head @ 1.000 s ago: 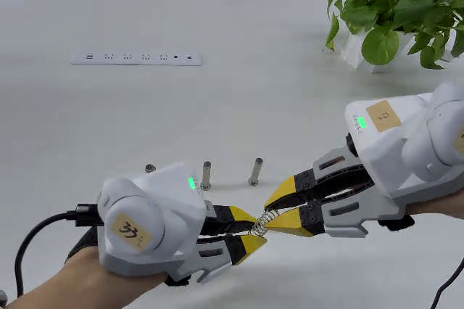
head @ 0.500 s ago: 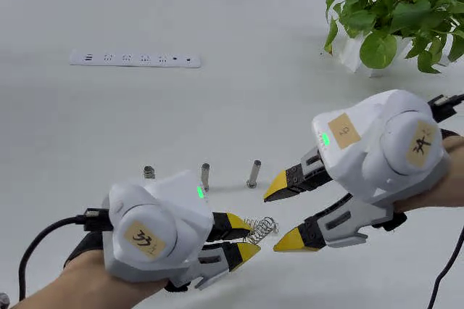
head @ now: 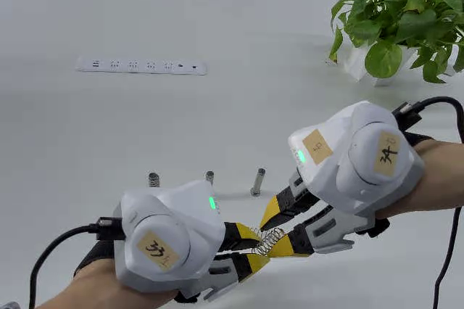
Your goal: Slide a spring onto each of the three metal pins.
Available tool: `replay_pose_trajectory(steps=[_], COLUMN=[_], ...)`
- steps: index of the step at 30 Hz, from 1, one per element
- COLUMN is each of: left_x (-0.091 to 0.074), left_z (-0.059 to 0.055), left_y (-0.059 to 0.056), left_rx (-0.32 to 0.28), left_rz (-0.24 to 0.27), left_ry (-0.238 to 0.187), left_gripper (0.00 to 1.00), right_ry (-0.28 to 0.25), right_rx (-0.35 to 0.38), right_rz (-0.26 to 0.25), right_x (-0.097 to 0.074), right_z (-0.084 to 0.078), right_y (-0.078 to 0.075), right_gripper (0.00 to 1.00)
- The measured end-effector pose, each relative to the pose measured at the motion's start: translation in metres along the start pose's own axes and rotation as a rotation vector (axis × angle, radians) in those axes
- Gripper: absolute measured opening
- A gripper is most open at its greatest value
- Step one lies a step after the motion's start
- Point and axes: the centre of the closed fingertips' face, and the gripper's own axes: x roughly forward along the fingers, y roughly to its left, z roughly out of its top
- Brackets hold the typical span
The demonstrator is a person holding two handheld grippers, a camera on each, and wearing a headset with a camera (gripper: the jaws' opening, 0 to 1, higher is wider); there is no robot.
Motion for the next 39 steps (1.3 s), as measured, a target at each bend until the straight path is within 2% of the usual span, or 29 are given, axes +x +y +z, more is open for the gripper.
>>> replay_pose_trajectory(steps=[4, 13, 16, 19, 27, 39], left_x=[0.0005, 0.0011, 0.0014, 0.0019, 0.0023, -0.0012], left_z=[0.0008, 0.0001, -0.0002, 0.0002, -0.0008, -0.0063], left_y=[0.0004, -0.0004, -0.0009, -0.0032, -0.0024, 0.0], left_rx=[-0.001, -0.001, -0.004, -0.001, -0.004, -0.021], left_rz=[0.003, -0.001, -0.001, -0.004, 0.007, 0.034], left_ry=[-0.004, -0.003, -0.003, -0.01, -0.02, -0.029], left_gripper=[0.06, 0.06, 0.06, 0.06, 0.06, 0.07], right_ry=[-0.003, 0.003, 0.028, 0.027, 0.043, 0.06], right_rx=[0.002, 0.008, 0.0, 0.025, 0.022, -0.041], right_rz=[0.007, 0.02, 0.024, 0.038, 0.049, 0.058], right_x=[0.001, 0.0021, 0.0027, 0.002, 0.0033, 0.0091], right_z=[0.0011, -0.0008, -0.0051, -0.0035, -0.0031, -0.0007], right_y=[-0.0002, 0.0022, 0.0024, 0.0043, 0.004, 0.003], right_gripper=[0.09, 0.08, 0.08, 0.08, 0.08, 0.08])
